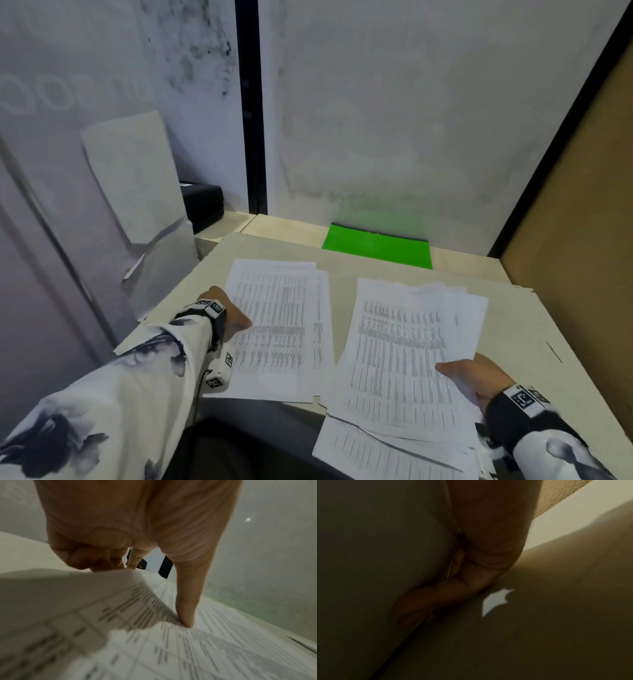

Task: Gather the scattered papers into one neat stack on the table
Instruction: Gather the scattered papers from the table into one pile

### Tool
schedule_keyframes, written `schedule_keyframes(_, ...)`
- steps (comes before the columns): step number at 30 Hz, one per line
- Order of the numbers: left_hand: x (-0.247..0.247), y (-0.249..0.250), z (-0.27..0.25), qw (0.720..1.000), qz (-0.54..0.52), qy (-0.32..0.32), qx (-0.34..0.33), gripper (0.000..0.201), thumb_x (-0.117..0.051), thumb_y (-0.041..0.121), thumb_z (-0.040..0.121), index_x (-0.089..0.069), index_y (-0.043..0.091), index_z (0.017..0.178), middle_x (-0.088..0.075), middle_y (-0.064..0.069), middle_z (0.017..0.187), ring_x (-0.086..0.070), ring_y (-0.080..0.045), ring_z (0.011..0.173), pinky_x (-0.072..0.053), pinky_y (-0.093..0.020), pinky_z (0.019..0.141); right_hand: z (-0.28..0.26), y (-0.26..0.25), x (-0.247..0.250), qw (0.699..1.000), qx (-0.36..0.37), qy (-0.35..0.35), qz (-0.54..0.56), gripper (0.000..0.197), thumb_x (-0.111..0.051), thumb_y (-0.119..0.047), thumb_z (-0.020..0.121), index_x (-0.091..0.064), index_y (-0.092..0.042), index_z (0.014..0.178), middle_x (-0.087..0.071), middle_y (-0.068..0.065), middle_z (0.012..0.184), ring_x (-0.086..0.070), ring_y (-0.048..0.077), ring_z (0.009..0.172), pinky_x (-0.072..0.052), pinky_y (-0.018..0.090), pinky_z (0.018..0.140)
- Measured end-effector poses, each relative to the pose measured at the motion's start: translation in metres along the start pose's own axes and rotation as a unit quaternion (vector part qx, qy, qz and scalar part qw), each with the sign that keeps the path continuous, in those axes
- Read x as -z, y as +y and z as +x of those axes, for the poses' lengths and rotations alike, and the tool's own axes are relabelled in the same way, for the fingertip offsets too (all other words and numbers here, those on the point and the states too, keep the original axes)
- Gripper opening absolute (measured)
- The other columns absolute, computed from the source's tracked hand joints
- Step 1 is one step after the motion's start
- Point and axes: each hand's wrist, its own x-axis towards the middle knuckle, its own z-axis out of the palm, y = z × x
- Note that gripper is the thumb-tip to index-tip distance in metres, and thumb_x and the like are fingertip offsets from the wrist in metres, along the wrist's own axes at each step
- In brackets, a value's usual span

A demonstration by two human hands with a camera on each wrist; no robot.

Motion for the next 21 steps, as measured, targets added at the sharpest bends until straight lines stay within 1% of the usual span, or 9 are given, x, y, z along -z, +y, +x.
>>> schedule_keyframes(2, -0.001, 0.005, -0.006, 1.0, -0.01, -0.008, -0.015, 0.037, -0.085, 0.038, 0.055, -0.07, 0.011, 0.077, -0.068, -0.002, 0.068, -0.065, -0.019, 0.058, -0.046, -0.019, 0.052, 0.007, 0.005, 0.002, 1.0, 0.001, -0.002, -0.016, 0.097, -0.098, -0.016, 0.051, -0.057, 0.006, 0.136, -0.064, 0.018, 0.137, -0.062, 0.034, 0.119, -0.039, 0.046, 0.114)
schedule_keyframes(3, -0.002, 0.006, -0.007, 1.0, -0.018, -0.016, -0.014, 0.033, -0.082, 0.037, 0.056, -0.068, 0.011, 0.072, -0.065, -0.001, 0.065, -0.06, -0.02, 0.055, -0.045, -0.019, 0.052, 0.009, 0.005, 0.002, 1.0, -0.006, -0.005, -0.024, 0.097, -0.099, -0.017, 0.05, -0.058, 0.005, 0.135, -0.065, 0.017, 0.135, -0.063, 0.035, 0.12, -0.04, 0.047, 0.114)
schedule_keyframes(6, -0.004, 0.007, 0.001, 0.999, -0.042, -0.018, -0.013, 0.031, -0.075, 0.038, 0.059, -0.066, 0.011, 0.072, -0.064, -0.001, 0.067, -0.058, -0.021, 0.057, -0.046, -0.022, 0.056, 0.006, 0.0, 0.0, 0.999, -0.018, -0.005, -0.032, 0.056, -0.072, 0.007, 0.083, -0.055, 0.005, 0.137, -0.064, 0.013, 0.134, -0.06, 0.035, 0.122, -0.038, 0.045, 0.115)
schedule_keyframes(10, -0.009, 0.001, 0.017, 0.996, -0.066, -0.02, -0.057, 0.048, -0.072, 0.049, 0.071, -0.075, 0.015, 0.104, -0.069, 0.0, 0.102, -0.062, -0.024, 0.085, -0.048, -0.027, 0.076, 0.008, 0.0, 0.001, 0.997, -0.028, 0.01, -0.065, 0.055, -0.07, 0.007, 0.084, -0.056, 0.004, 0.137, -0.063, 0.012, 0.136, -0.059, 0.034, 0.124, -0.037, 0.047, 0.117)
schedule_keyframes(12, -0.007, 0.002, 0.022, 0.985, -0.154, -0.025, -0.071, 0.036, -0.075, 0.028, 0.076, -0.073, 0.008, 0.106, -0.073, -0.014, 0.11, -0.068, -0.033, 0.094, -0.052, -0.031, 0.076, 0.009, 0.0, 0.0, 0.996, -0.034, 0.018, -0.077, 0.051, -0.07, 0.007, 0.085, -0.057, 0.004, 0.135, -0.063, 0.012, 0.136, -0.058, 0.035, 0.125, -0.036, 0.048, 0.117)
schedule_keyframes(14, -0.003, 0.007, 0.023, 0.971, -0.218, -0.039, -0.086, 0.052, -0.074, 0.012, 0.081, -0.059, 0.007, 0.13, -0.066, -0.018, 0.127, -0.065, -0.036, 0.106, -0.052, -0.029, 0.071, 0.01, 0.0, 0.0, 0.996, -0.034, 0.021, -0.084, 0.052, -0.07, 0.007, 0.085, -0.056, 0.006, 0.135, -0.062, 0.011, 0.135, -0.057, 0.036, 0.127, -0.035, 0.049, 0.118)
schedule_keyframes(16, 0.0, 0.013, 0.018, 0.958, -0.247, -0.07, -0.124, 0.069, -0.072, 0.006, 0.083, -0.043, 0.016, 0.145, -0.059, -0.011, 0.138, -0.061, -0.032, 0.112, -0.056, -0.03, 0.076, 0.014, 0.001, 0.0, 0.996, -0.028, 0.023, -0.078, 0.048, -0.067, 0.011, 0.087, -0.056, 0.01, 0.134, -0.063, 0.012, 0.131, -0.058, 0.038, 0.125, -0.036, 0.048, 0.117)
schedule_keyframes(18, 0.005, 0.019, 0.013, 0.951, -0.24, -0.074, -0.179, 0.066, -0.066, 0.0, 0.083, -0.045, 0.026, 0.14, -0.06, -0.007, 0.134, -0.06, -0.03, 0.115, -0.058, -0.041, 0.09, 0.015, 0.001, -0.002, 0.997, -0.025, 0.021, -0.064, 0.045, -0.063, 0.016, 0.087, -0.056, 0.014, 0.131, -0.062, 0.019, 0.135, -0.058, 0.04, 0.123, -0.036, 0.048, 0.116)
schedule_keyframes(21, 0.02, 0.027, 0.002, 0.942, -0.229, -0.044, -0.241, 0.061, -0.063, -0.003, 0.084, -0.05, 0.031, 0.132, -0.062, -0.003, 0.128, -0.059, -0.025, 0.113, -0.055, -0.036, 0.09, 0.012, 0.001, -0.002, 0.999, -0.022, 0.021, -0.026, 0.044, -0.059, 0.02, 0.088, -0.054, 0.017, 0.131, -0.06, 0.018, 0.134, -0.057, 0.038, 0.122, -0.033, 0.046, 0.117)
